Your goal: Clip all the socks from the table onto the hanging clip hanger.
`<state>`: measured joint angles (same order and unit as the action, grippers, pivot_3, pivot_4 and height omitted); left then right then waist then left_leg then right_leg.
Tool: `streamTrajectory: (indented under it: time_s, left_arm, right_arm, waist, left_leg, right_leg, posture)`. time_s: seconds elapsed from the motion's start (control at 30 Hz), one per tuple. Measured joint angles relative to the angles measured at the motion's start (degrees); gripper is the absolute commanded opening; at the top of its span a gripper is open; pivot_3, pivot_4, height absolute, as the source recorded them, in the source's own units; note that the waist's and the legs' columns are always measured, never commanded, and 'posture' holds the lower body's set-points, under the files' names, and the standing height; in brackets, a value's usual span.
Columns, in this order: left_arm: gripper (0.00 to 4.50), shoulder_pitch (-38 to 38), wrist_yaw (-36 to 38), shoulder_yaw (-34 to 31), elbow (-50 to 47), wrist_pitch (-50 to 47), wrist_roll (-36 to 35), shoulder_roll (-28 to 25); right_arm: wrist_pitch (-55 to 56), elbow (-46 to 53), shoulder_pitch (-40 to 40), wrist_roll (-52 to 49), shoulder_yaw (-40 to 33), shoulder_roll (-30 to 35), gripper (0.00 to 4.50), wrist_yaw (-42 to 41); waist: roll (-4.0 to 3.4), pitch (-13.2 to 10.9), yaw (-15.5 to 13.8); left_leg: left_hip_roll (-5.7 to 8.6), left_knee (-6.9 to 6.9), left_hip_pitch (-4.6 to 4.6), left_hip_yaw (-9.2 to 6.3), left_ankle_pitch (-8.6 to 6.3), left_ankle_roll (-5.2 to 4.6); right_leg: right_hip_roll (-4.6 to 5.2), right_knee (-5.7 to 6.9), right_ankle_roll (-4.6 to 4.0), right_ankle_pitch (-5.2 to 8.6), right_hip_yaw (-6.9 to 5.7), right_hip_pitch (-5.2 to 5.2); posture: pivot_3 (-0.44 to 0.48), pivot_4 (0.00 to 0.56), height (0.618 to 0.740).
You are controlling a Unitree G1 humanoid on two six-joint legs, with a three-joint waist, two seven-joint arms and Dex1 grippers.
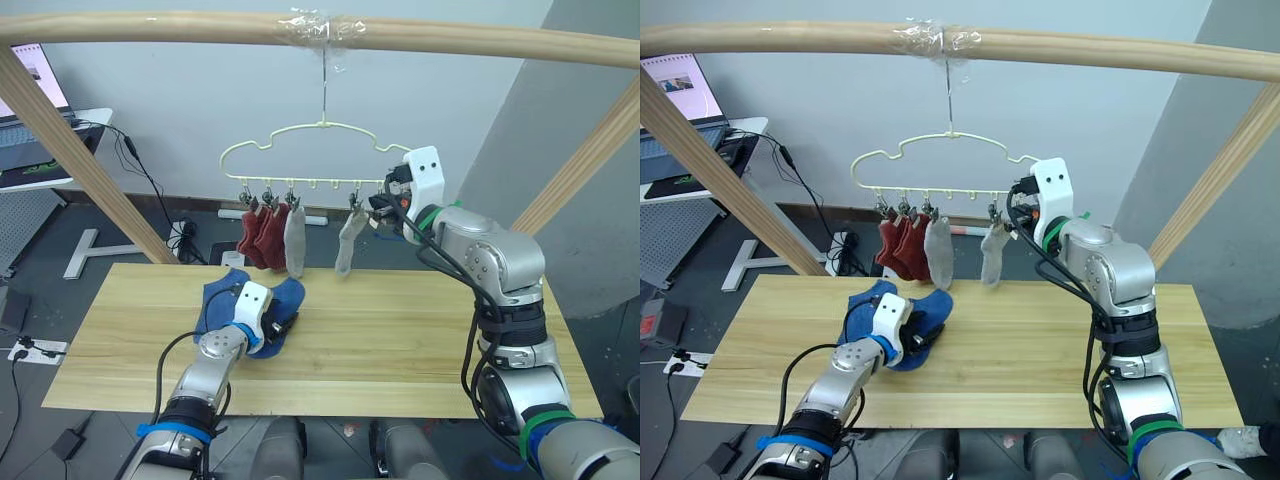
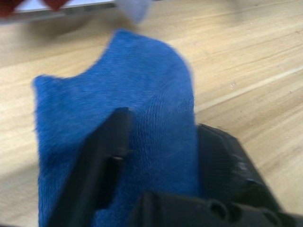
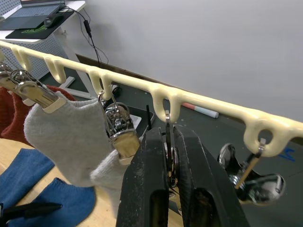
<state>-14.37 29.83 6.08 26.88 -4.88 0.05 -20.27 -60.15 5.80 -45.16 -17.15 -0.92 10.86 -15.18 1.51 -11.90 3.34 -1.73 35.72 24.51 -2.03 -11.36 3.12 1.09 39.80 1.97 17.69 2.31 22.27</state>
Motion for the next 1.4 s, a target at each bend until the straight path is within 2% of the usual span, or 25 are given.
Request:
streamTrajectory:
  time_s: [0.17,0.33,0.47,0.57,0.63,0.77,1.0,1.4]
  left_arm:
    - [0.02,3.4,2.3,-0.5,-4.4,-1.8,-1.4,-0.4]
    - [0.02,6.9,6.0,-0.6,-9.5,-4.1,-4.7,0.3]
    - [0.02,9.0,9.8,-0.4,-22.5,-5.8,-11.3,3.1]
    - [0.02,8.6,9.8,0.0,-33.4,-7.3,-15.5,5.3]
    - [0.02,8.4,9.2,0.4,-37.1,-7.8,-16.0,6.0]
    - [0.02,6.7,6.3,1.7,-38.0,-8.6,-15.5,8.9]
    - [0.02,1.5,1.0,2.7,-33.8,-5.0,-12.6,13.8]
    - [0.02,0.5,-0.7,2.7,-30.4,-0.3,-10.6,15.0]
  right_arm:
    - [-1.0,0.1,-0.1,-0.8,-0.4,0.5,0.00,-0.7]
    - [-4.0,0.1,-1.0,-2.4,-2.6,0.6,0.00,-0.7]
    - [-14.3,-1.8,-5.8,-5.2,-10.7,-1.6,0.00,2.0]
    - [-20.9,-2.5,-8.6,-6.5,-15.5,-3.4,0.00,4.3]
    - [-26.0,-2.8,-11.0,-6.5,-20.0,-5.4,0.00,6.0]
    - [-31.3,-3.9,-13.9,-6.5,-25.0,-7.7,0.00,8.9]
    - [-31.9,-6.3,-16.1,-7.6,-28.3,-8.9,0.00,12.5]
    - [-31.9,-8.5,-17.1,-11.6,-31.5,-9.1,0.00,18.0]
  waist:
    - [0.00,0.0,0.0]
    - [0.00,0.0,-0.1]
    - [0.00,0.0,-0.2]
    - [-0.01,0.0,-0.1]
    - [-0.02,0.0,0.0]
    - [-0.03,0.0,-0.1]
    - [-0.03,0.0,0.0]
    - [-0.04,0.0,0.0]
  left_leg:
    - [0.00,0.00,0.00,0.01,0.00,0.00]
    - [-0.03,0.00,0.06,-0.01,0.00,0.00]
    - [-0.13,0.06,0.21,-0.18,0.00,0.00]
    - [-0.03,0.02,0.22,-0.16,0.00,0.00]
    - [0.04,-0.01,0.22,-0.15,0.00,0.00]
    - [0.07,-0.01,0.25,-0.18,0.00,-0.01]
    - [0.09,0.00,0.27,-0.02,-0.05,-0.08]
    - [0.08,-0.01,0.34,0.01,-0.08,-0.14]
  right_leg:
    - [0.04,-0.02,0.00,0.00,0.02,-0.01]
    - [0.07,-0.05,0.00,0.00,0.00,0.01]
    - [0.14,-0.06,-0.01,0.00,0.00,0.04]
    - [0.13,-0.15,-0.01,0.00,0.00,0.02]
    - [0.06,-0.19,-0.01,0.00,-0.02,0.03]
    - [0.03,-0.25,-0.01,0.00,-0.03,0.03]
    - [0.02,-0.41,0.07,-0.05,-0.03,0.03]
    - [0.02,-0.60,0.09,-0.06,-0.03,0.01]
  posture:
    - [-0.071,0.190,0.740]
    - [-0.072,0.187,0.740]
    - [-0.076,0.184,0.740]
    - [-0.079,0.188,0.740]
    - [-0.078,0.192,0.740]
    - [-0.079,0.198,0.740]
    - [-0.091,0.203,0.740]
    - [-0.101,0.207,0.740]
